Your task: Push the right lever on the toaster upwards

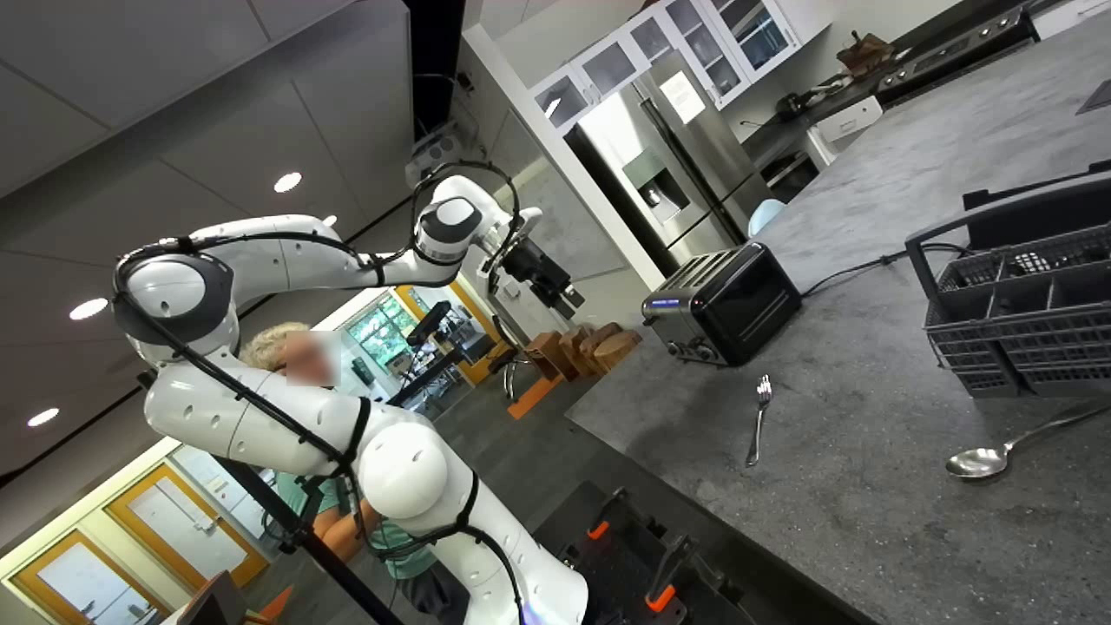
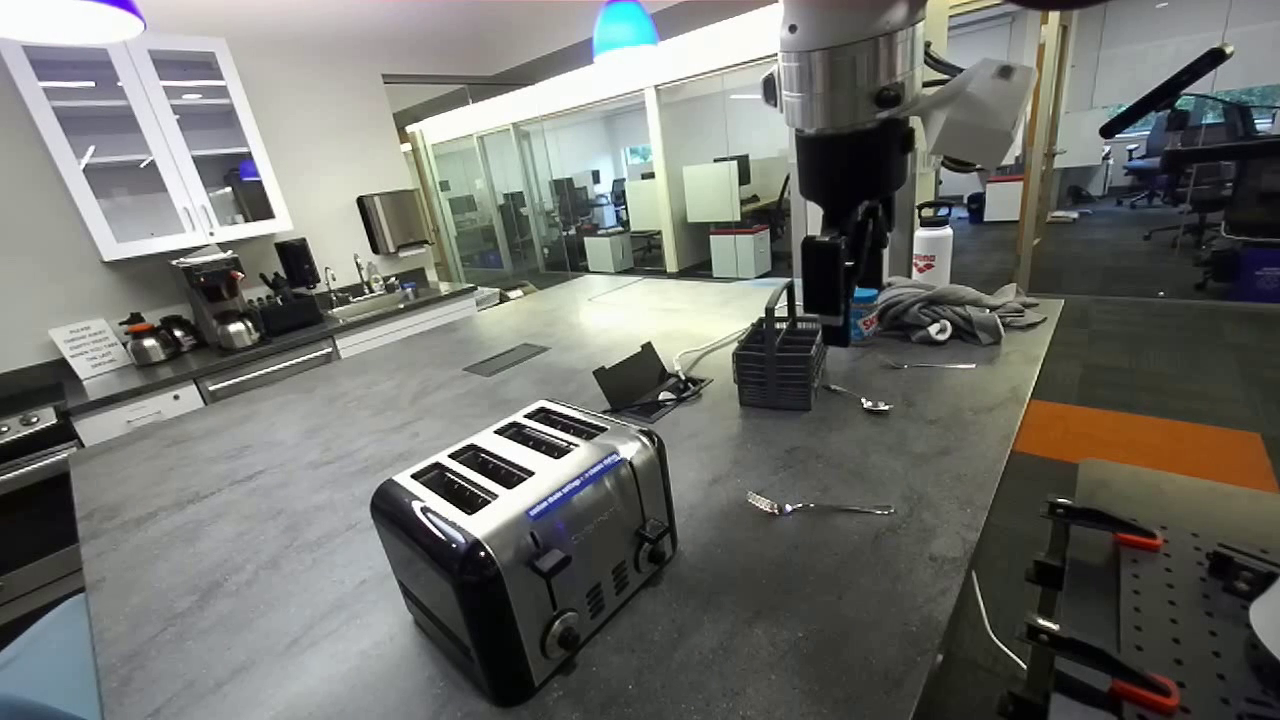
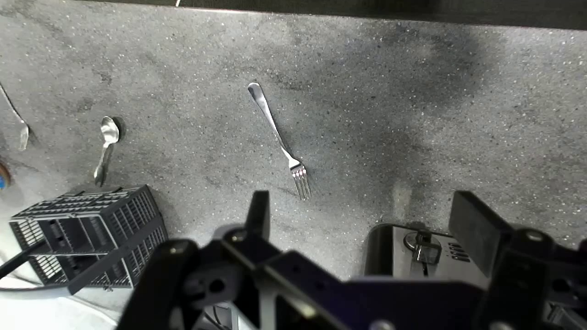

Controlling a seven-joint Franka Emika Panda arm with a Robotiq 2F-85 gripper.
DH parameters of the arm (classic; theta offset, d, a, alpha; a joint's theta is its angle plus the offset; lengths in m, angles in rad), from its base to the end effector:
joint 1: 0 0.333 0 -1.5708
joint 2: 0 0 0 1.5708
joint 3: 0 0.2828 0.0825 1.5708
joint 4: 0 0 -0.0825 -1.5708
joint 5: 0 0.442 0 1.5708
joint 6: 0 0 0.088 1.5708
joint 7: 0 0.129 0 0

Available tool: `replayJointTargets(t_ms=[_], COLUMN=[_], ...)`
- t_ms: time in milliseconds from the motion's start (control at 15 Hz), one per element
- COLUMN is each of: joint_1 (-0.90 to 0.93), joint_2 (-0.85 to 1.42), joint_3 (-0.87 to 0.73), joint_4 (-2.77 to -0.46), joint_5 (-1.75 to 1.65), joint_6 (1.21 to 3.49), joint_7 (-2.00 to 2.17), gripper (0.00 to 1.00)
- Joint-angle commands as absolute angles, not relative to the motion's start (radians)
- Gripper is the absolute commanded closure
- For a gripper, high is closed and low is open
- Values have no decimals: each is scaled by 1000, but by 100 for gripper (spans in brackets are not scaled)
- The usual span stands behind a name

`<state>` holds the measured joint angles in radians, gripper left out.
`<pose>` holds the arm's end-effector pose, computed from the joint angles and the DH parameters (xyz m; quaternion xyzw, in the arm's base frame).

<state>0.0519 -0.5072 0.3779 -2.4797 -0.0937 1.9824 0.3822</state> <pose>0.4303 0.1760 0.3821 0.9909 0.0200 0.0385 0.1273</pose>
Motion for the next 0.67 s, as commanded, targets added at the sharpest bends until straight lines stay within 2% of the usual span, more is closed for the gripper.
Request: replayJointTargets(t_ms=[0, 267, 600], joint_1=[84, 120, 144], joint_2=[-500, -459, -350], joint_3=[349, 340, 400], joint_4=[-2478, -2476, -2485], joint_5=[-110, -56, -80], joint_6=[1979, 2058, 2287], joint_7=[396, 390, 496], gripper=[0, 0, 0])
